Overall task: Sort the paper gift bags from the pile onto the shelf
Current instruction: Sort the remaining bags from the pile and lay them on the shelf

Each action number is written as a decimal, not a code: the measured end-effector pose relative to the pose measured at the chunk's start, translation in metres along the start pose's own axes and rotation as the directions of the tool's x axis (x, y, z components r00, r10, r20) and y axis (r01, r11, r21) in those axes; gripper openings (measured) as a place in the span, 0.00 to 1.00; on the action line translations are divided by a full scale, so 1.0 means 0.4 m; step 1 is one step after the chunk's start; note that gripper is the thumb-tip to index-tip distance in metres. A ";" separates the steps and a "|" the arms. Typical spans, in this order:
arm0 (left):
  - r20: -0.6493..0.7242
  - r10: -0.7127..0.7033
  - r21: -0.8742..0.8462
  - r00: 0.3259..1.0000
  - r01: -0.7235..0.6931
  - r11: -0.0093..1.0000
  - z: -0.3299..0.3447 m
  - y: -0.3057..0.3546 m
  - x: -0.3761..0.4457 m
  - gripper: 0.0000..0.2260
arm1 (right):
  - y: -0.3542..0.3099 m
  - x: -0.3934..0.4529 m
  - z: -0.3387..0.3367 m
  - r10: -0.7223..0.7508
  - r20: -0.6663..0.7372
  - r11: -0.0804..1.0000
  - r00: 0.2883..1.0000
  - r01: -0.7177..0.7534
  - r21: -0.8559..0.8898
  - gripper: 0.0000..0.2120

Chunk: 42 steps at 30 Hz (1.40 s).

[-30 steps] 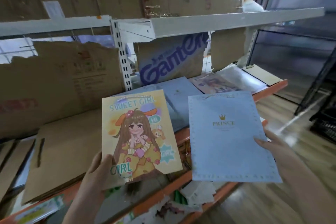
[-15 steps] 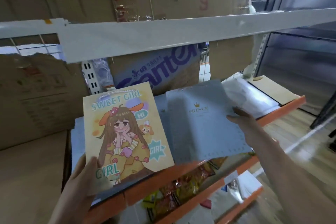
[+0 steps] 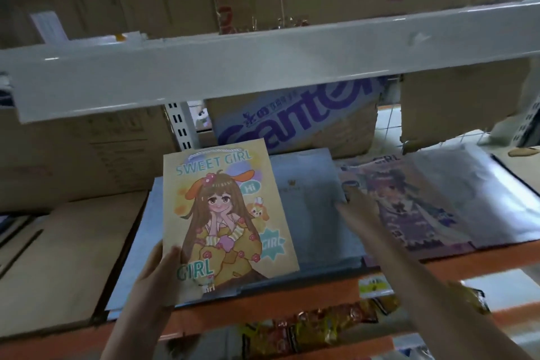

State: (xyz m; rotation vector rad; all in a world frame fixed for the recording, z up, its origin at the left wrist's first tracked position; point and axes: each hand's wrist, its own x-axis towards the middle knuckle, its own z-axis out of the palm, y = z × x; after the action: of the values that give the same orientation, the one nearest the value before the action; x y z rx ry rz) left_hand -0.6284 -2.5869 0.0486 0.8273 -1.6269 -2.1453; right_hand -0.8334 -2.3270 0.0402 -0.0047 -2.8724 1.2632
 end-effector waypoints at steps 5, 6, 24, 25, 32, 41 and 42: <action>-0.004 0.035 -0.041 0.999 -0.035 0.999 0.176 -0.024 -0.079 0.07 | 0.044 0.058 -0.094 -0.190 0.097 0.975 0.977 0.199 -0.097 0.16; -0.013 0.025 -0.038 1.000 -0.026 0.999 0.219 -0.028 -0.091 0.08 | 0.058 0.073 -0.126 -0.214 0.104 0.968 0.971 0.225 -0.110 0.18; 0.083 0.374 0.936 0.924 -0.200 0.288 0.782 -0.219 -0.052 0.18 | 0.343 0.272 -0.434 -0.191 -0.010 0.962 0.982 0.185 -0.200 0.15; 0.091 0.365 0.952 0.927 -0.188 0.241 0.786 -0.226 -0.053 0.19 | 0.343 0.271 -0.428 -0.201 0.003 0.958 0.980 0.197 -0.206 0.15; 0.145 0.383 0.957 0.912 -0.228 0.181 0.746 -0.186 -0.048 0.19 | 0.295 0.238 -0.400 -0.375 -0.016 0.881 0.927 0.351 -0.316 0.15; 0.268 0.474 0.963 0.839 -0.228 -0.141 0.413 -0.050 -0.045 0.17 | 0.031 0.038 -0.178 -0.582 0.199 0.674 0.788 0.605 -0.424 0.15; 0.258 0.477 0.966 0.840 -0.207 -0.158 0.356 -0.035 -0.048 0.17 | -0.005 0.004 -0.137 -0.570 0.235 0.689 0.788 0.613 -0.387 0.17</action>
State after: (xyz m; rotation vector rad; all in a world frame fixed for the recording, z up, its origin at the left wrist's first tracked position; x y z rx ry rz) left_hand -0.7004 -2.4629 0.0661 0.6335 -2.7654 -0.0163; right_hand -0.8346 -2.2881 0.0787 0.9310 -2.7766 0.4781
